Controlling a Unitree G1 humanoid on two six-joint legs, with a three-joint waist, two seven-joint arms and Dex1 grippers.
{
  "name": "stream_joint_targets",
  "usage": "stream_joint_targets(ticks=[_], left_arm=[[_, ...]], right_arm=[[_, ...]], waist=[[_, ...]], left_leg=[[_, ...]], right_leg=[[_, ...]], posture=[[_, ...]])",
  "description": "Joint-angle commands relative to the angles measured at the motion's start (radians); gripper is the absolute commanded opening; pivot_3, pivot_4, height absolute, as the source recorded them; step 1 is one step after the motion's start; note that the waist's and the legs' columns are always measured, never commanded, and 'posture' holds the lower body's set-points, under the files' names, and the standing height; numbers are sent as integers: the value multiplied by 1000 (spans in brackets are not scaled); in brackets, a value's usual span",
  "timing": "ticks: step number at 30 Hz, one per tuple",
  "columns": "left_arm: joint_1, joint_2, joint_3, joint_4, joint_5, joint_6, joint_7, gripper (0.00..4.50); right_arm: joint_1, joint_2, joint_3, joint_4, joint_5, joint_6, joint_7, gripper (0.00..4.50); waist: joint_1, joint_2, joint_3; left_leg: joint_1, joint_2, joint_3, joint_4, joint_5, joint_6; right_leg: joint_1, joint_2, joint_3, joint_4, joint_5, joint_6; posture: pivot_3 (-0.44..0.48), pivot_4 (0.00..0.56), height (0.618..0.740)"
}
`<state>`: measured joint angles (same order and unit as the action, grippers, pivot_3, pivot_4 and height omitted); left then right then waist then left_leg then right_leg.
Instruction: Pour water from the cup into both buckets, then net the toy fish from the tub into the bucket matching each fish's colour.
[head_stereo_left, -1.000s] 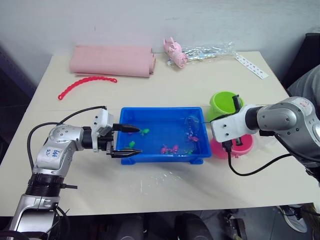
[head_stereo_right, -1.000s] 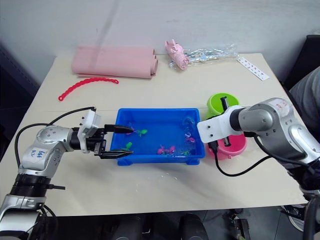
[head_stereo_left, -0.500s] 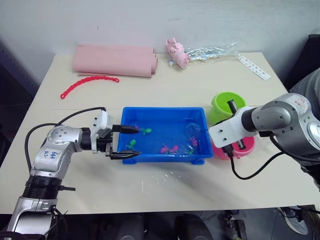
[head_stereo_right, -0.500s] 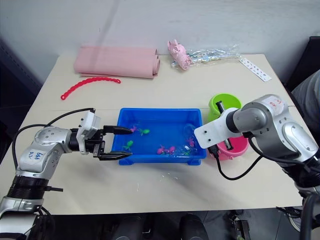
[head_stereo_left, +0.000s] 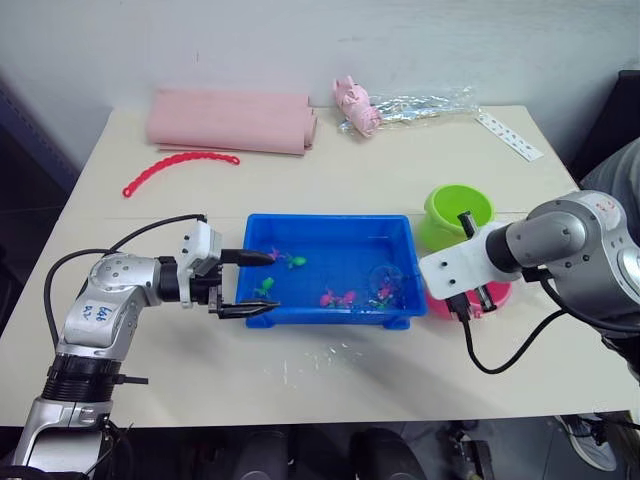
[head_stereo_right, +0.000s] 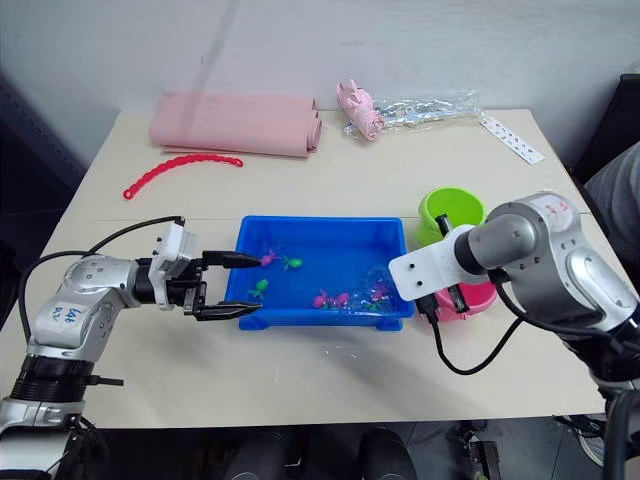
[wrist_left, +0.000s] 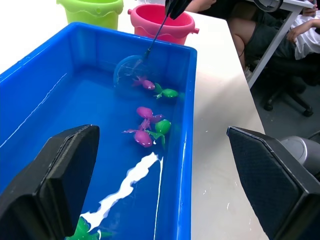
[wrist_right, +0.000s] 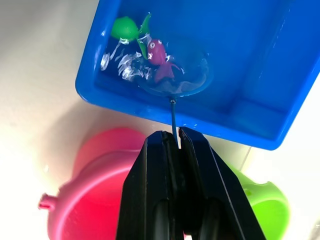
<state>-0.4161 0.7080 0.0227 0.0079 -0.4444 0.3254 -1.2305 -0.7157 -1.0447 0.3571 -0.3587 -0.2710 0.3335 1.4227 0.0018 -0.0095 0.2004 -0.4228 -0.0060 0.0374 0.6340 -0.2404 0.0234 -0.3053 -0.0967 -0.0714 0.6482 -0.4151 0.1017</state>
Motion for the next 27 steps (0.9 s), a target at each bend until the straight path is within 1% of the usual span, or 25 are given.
stream_joint_targets(ticks=[1, 11, 18, 27], left_arm=[[7, 15, 29, -38, -15, -8, 2, 4469], [10, 22, 29, -41, -14, -8, 0, 4469], [19, 30, 33, -44, -16, -9, -1, 4469], [38, 40, 45, -59, -22, -2, 1, 4469]], right_arm=[[28, -1, -28, -2, -5, 44, -18, 0], [63, 54, -32, 30, 6, 92, -109, 0], [44, 120, -22, 91, 8, 53, -178, 0], [20, 165, -27, 94, 38, 11, -187, 0]], waist=[[0, 0, 0], [-3, 0, 0], [-5, 0, 0], [-7, 0, 0]], left_leg=[[0, 0, 0, 0, 0, 0], [0, 0, 0, 1, 0, 0], [1, 0, 0, 1, 0, 0], [1, 0, 0, 1, 0, 0]], right_leg=[[0, 0, 0, 0, 0, 0], [0, 0, 0, 2, 0, 0], [-1, 0, 0, 4, 0, 0], [-1, 0, 1, 4, 0, 0]], posture=[[0, 150, 740], [0, 150, 740], [0, 150, 740], [0, 150, 740]])
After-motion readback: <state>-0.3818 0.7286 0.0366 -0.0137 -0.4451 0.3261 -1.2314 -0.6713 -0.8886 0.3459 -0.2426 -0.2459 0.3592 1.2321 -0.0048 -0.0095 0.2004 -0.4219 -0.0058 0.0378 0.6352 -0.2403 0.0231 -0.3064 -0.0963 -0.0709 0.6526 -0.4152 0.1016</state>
